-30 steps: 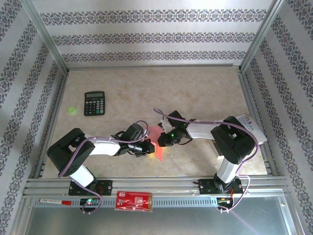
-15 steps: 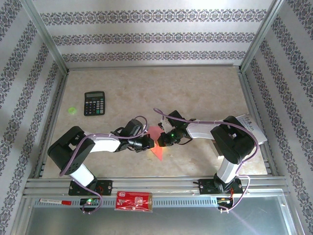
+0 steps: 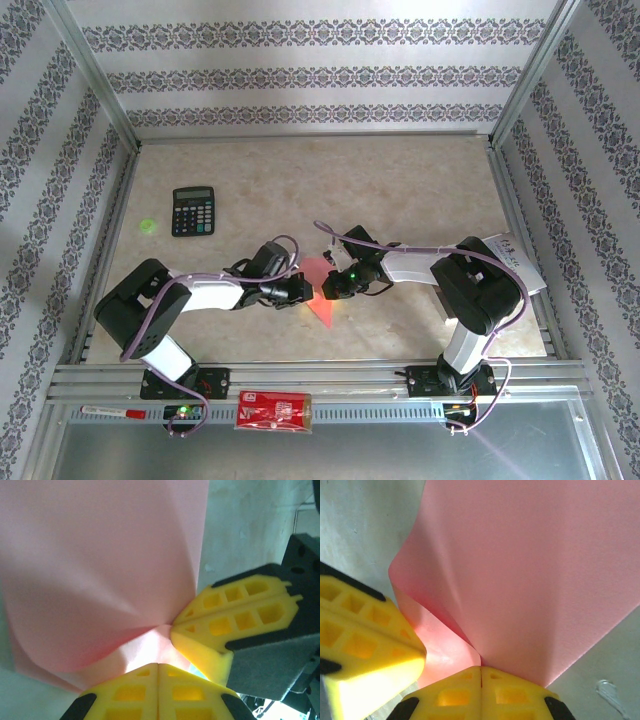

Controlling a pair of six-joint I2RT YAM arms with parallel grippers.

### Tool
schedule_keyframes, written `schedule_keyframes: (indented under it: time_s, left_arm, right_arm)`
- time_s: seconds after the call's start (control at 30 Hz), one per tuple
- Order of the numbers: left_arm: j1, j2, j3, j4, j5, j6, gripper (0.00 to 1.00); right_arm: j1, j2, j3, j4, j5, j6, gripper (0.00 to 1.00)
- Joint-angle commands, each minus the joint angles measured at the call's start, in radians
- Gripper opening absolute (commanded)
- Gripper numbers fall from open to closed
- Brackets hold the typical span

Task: Fold a paper plane with a square sheet of paper (pick it up from the middle)
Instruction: Perform the third fold on the triangle at the bottom-center of the table.

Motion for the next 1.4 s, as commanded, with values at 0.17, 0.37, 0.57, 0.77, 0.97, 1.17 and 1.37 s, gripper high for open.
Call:
schedule_keyframes:
  time_s: [0.17, 0.37, 0.57, 0.77, 0.97, 1.17, 1.37]
  left_arm:
    - [0.03, 0.066, 0.03, -0.045, 0.013, 0.053, 0.06]
    - [0.03, 0.082, -0.01, -0.036, 0.008, 0.045, 0.03]
    - [0.03, 0.094, -0.033, -0.041, -0.003, 0.048, 0.0]
    - [0.03, 0.1, -0.051, -0.052, -0.011, 0.056, 0.0]
    - [0.03, 0.108, -0.063, -0.05, -0.012, 0.056, 0.0]
    - [0.03, 0.11, -0.05, -0.068, -0.009, 0.058, 0.0]
    - [0.029, 0.11, -0.034, -0.094, -0.006, 0.065, 0.0]
  right_arm:
    - [0.018, 0.09, -0.06, -0.103, 0.152, -0.03, 0.0]
    - [0.017, 0.087, -0.059, -0.104, 0.151, -0.03, 0.0]
    - [0.012, 0.07, -0.041, -0.121, 0.148, -0.035, 0.0]
    - [0.002, -0.001, -0.005, -0.165, 0.123, -0.026, 0.12]
    - [-0.021, -0.116, 0.002, -0.224, 0.125, -0.02, 0.22]
    - [-0.012, -0.286, -0.044, -0.247, 0.121, 0.02, 0.24]
    - [0.132, -0.294, -0.105, -0.041, 0.035, 0.14, 0.14]
